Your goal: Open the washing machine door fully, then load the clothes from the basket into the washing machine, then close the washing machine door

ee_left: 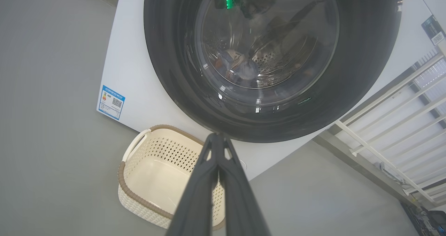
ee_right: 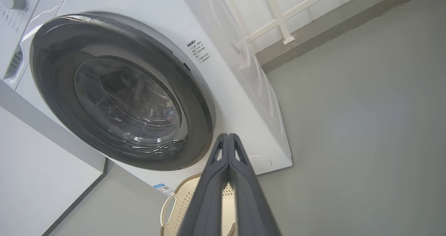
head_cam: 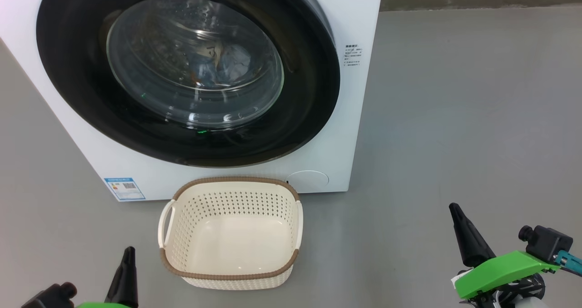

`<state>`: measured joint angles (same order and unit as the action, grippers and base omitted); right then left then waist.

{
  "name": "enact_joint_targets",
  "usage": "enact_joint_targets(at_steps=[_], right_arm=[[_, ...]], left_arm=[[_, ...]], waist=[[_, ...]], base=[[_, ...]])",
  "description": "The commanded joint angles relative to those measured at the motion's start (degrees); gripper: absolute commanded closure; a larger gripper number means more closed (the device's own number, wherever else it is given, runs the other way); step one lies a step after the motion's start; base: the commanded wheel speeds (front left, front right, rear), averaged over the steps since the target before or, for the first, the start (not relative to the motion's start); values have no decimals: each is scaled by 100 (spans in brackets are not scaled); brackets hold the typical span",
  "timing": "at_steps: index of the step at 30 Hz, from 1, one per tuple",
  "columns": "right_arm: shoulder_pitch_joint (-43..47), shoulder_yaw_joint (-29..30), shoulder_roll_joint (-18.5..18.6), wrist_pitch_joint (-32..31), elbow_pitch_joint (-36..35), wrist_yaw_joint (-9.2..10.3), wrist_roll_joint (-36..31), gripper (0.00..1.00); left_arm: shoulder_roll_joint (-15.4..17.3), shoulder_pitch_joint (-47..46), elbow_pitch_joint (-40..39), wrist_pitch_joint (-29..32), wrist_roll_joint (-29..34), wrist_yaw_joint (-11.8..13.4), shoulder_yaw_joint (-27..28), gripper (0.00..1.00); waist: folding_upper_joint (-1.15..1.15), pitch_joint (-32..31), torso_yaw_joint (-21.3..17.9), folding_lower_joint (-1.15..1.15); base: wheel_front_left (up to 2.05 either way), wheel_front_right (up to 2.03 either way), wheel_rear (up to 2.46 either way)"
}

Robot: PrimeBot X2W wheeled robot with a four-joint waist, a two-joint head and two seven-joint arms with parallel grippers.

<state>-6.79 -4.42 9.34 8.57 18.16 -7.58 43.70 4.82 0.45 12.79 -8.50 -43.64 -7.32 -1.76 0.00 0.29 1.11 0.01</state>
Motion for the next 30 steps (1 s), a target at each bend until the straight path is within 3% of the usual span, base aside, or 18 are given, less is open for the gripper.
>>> enact_joint_targets(at_steps=[1,30], right_arm=[[-98,49,21,-52,-172,3,207,100],[-44,401,-202,-543,-254,5,1781,100]], left_arm=[[59,-262,-105,47,-166,-5,124,100],[-22,-397,-28,535,-1759,-9,357,100]], waist=[[0,0,-2,0],[0,-4,-39,-1]], base=[[0,0,0],[0,0,0]])
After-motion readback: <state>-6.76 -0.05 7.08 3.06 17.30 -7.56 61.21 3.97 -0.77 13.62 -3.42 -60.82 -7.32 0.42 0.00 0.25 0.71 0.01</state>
